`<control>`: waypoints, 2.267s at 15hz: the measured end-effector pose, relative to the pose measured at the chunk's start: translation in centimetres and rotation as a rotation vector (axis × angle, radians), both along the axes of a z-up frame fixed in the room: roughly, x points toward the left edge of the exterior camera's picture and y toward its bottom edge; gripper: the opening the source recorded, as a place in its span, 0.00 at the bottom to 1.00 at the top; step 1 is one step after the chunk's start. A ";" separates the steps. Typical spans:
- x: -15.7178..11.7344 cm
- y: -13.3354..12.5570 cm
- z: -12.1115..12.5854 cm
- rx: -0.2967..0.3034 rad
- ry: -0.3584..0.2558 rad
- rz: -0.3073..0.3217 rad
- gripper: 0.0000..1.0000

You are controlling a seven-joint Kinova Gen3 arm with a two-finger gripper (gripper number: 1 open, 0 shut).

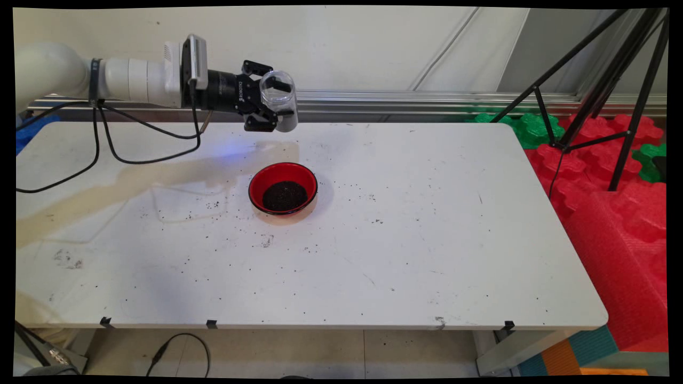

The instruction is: Pour the black seasoning powder in the red bowl, then place the picked object on the table

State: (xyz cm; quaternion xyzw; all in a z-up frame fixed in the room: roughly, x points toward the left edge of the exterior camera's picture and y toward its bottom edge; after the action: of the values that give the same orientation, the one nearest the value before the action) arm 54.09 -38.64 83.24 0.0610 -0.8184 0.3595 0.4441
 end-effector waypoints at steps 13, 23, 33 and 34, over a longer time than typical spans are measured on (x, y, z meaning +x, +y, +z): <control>-0.1 -0.4 1.7 0.222 0.245 0.090 0.00; -2.0 0.0 3.5 0.327 0.304 0.015 0.00; -5.1 1.0 3.5 0.402 0.310 -0.082 0.00; -5.5 1.2 3.4 0.410 0.310 -0.092 0.00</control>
State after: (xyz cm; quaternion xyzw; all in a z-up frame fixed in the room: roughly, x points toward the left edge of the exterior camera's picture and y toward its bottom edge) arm 48.62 -37.47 86.63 0.1671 -0.7983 0.1520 0.5583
